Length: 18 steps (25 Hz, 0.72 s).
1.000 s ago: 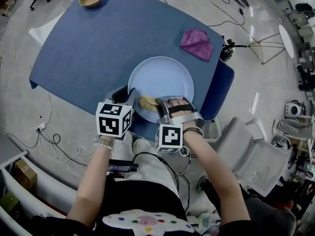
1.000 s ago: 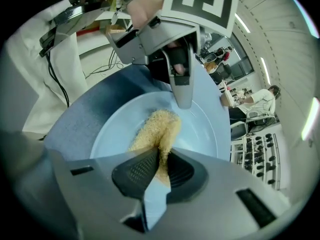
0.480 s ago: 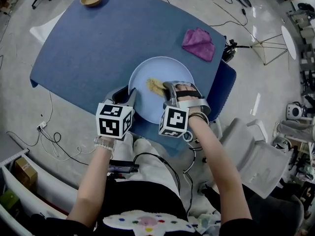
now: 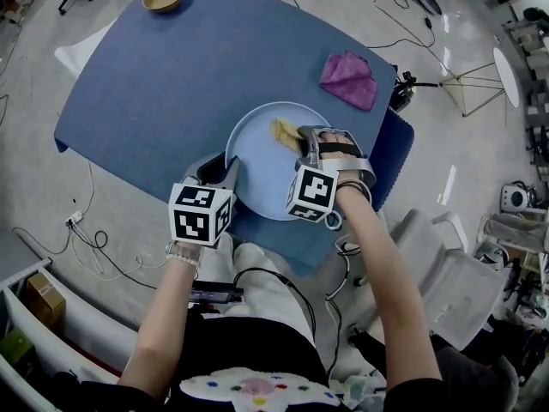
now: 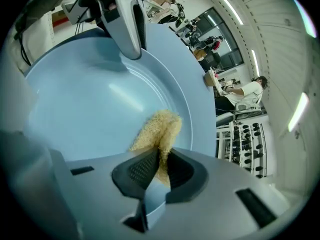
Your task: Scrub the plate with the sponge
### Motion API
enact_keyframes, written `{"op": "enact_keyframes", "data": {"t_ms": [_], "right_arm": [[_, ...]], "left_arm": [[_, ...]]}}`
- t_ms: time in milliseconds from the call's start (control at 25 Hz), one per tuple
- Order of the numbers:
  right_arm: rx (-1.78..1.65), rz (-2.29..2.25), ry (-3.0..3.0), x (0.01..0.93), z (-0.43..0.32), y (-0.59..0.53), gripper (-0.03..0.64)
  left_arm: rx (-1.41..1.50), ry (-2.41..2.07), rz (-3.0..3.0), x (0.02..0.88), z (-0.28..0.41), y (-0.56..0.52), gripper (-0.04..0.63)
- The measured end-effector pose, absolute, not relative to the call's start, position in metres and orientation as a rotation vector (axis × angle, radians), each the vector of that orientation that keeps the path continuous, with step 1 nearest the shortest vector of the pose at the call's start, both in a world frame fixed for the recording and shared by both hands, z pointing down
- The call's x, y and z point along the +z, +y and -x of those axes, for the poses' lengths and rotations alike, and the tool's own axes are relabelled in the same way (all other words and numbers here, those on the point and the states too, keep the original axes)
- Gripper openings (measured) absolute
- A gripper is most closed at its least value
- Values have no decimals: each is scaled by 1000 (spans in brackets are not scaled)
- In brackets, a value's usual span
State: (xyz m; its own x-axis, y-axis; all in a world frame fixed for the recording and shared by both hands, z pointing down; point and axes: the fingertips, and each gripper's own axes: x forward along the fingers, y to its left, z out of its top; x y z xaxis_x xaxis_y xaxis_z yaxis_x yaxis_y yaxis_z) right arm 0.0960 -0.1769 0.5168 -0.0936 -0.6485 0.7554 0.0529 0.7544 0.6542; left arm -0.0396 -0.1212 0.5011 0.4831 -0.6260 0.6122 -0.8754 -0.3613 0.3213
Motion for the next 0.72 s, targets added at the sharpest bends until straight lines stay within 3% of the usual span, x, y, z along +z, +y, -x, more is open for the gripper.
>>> {"op": "enact_keyframes", "data": {"t_ms": [720], "right_arm": [[-618, -487, -1405, 515, -138, -166, 40]], "left_arm": [[515, -1245, -2100, 502, 41, -121, 94]]}}
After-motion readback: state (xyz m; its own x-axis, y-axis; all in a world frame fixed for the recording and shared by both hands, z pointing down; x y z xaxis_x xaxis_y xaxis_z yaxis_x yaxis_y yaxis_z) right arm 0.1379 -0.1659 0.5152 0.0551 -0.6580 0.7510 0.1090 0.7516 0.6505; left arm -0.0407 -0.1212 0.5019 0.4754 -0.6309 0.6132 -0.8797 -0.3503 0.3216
